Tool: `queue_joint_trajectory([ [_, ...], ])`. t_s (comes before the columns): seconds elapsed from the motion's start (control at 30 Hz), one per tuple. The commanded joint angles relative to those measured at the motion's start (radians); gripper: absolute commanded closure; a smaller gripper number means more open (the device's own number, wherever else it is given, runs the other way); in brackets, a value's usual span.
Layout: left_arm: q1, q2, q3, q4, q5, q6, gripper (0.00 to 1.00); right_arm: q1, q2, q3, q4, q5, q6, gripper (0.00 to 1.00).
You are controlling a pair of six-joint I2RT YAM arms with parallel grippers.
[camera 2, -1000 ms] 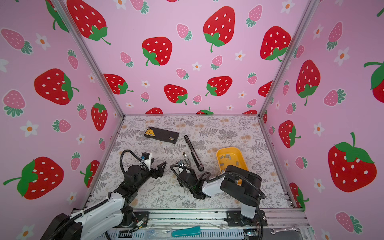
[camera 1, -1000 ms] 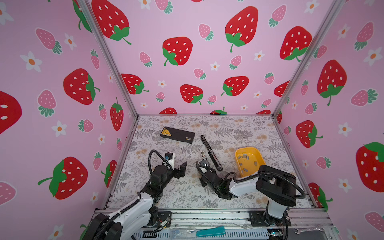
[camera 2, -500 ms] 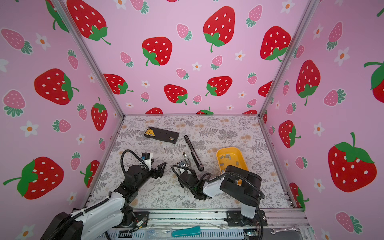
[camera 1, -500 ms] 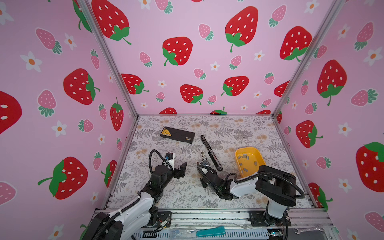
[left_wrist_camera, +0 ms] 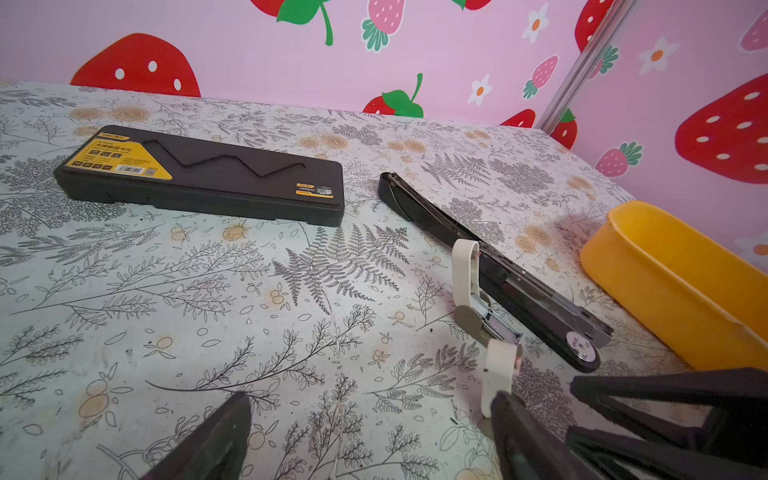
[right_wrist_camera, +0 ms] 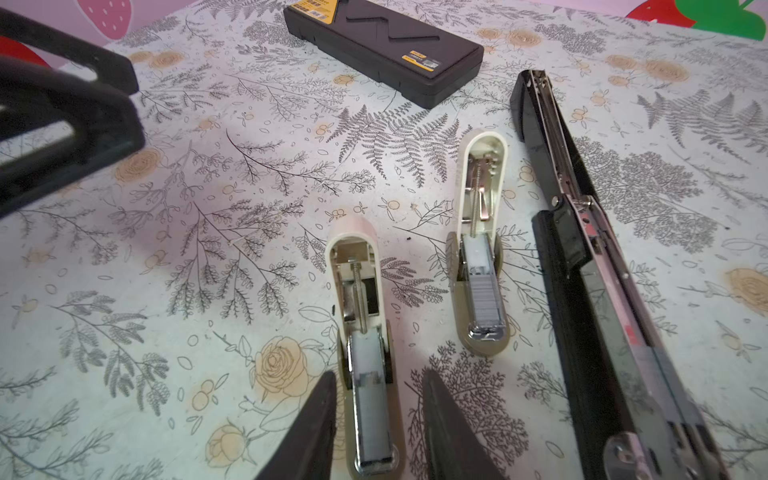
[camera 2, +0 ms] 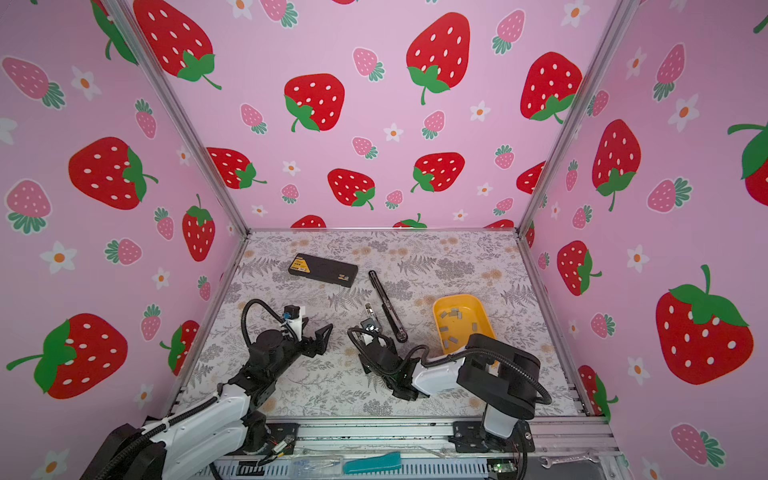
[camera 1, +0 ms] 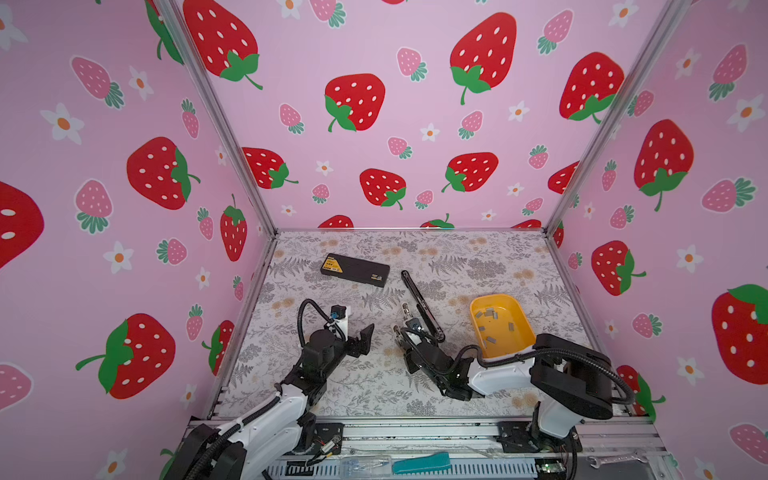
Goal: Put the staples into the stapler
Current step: 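Open the right gripper and lift it off the loaded cream stapler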
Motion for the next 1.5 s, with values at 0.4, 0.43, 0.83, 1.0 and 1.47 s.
queue_joint_trajectory([
  [0.4, -0.004, -0.001, 0.047, -0.008, -0.055, 0.0, 0.06, -0.004, -0.007, -0.143, 0.226, -0.023, -0.123, 0.55],
  [0.43, -0.004, -0.001, 0.056, -0.026, -0.066, -0.001, 0.06, -0.006, -0.013, -0.163, 0.262, -0.045, -0.15, 0.53],
  [0.83, -0.004, -0.016, 0.134, -0.108, 0.029, -0.07, 0.06, -0.029, 0.01, -0.265, 0.405, -0.215, -0.269, 0.36],
  [1.0, -0.003, 0.014, 0.164, -0.128, 0.039, -0.064, 0.07, -0.047, 0.075, -0.232, 0.393, -0.248, -0.274, 0.34],
  [1.47, -0.003, 0.04, 0.174, -0.119, 0.005, -0.046, 0.04, -0.09, 0.201, -0.182, 0.41, -0.371, -0.268, 0.58],
])
